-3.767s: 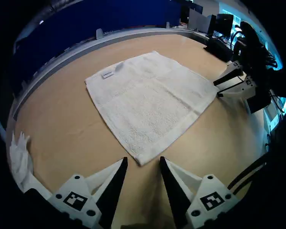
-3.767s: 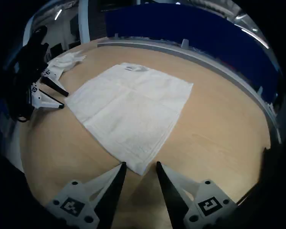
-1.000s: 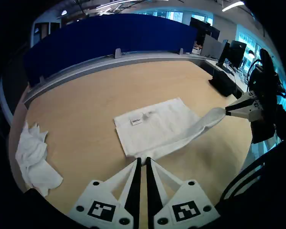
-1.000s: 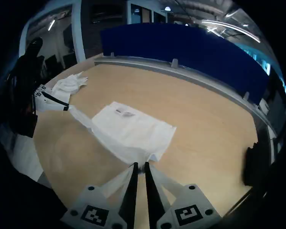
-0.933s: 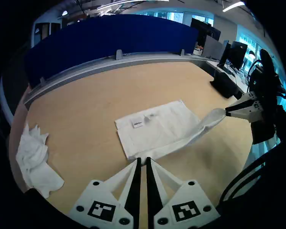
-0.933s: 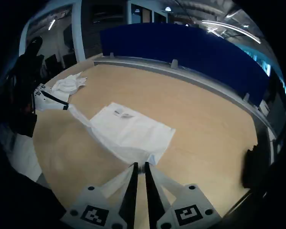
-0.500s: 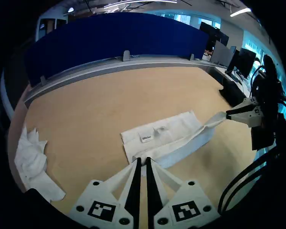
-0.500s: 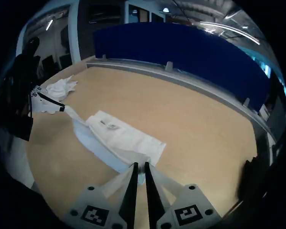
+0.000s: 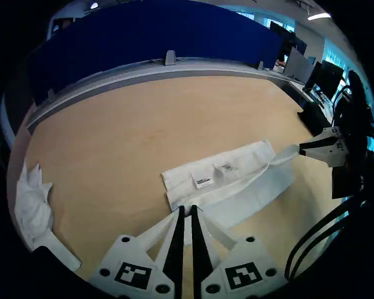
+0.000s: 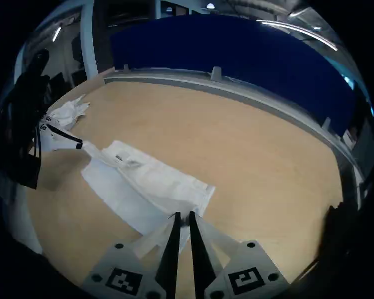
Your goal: Fold towel
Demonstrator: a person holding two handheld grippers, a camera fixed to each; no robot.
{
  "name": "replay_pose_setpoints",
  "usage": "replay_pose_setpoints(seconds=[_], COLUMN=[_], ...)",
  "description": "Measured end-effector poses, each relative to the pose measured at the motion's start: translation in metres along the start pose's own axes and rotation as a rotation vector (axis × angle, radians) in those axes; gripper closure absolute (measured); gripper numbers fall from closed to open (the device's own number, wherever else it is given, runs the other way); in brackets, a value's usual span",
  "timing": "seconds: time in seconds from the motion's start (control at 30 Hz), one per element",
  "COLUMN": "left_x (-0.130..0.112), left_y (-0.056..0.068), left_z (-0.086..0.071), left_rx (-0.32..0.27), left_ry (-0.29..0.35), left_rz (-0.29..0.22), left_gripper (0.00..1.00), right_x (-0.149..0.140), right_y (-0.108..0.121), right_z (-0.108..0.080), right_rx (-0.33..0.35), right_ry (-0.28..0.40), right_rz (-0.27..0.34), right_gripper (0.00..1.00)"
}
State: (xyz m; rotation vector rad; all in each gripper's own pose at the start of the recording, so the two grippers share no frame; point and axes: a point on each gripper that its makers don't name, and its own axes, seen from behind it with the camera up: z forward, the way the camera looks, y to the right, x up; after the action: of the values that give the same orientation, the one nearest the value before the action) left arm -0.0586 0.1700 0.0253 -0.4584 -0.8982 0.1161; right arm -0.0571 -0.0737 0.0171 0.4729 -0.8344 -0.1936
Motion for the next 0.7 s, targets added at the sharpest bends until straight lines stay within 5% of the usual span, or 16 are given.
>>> replay_pose_setpoints(seconds=[0.37,0.7], left_x=[-0.016,-0.013], left_y=[-0.010,-0.020], left_z=[0.033,0.046], left_rx=[0.033,0.052], left_ry=[-0.058,-0.064], left_rz=[0.023,0.001], left_gripper=[0.88,0.77], right_x=[-0.009,-0.014], right_y=[0.005,0.014], right_z=[0.029,0.043], right_rx=[-0.017,-0.058], right_ry=[-0.023,-0.032], right_rz=[0.040,0.031], right_gripper=[0.86,0.77])
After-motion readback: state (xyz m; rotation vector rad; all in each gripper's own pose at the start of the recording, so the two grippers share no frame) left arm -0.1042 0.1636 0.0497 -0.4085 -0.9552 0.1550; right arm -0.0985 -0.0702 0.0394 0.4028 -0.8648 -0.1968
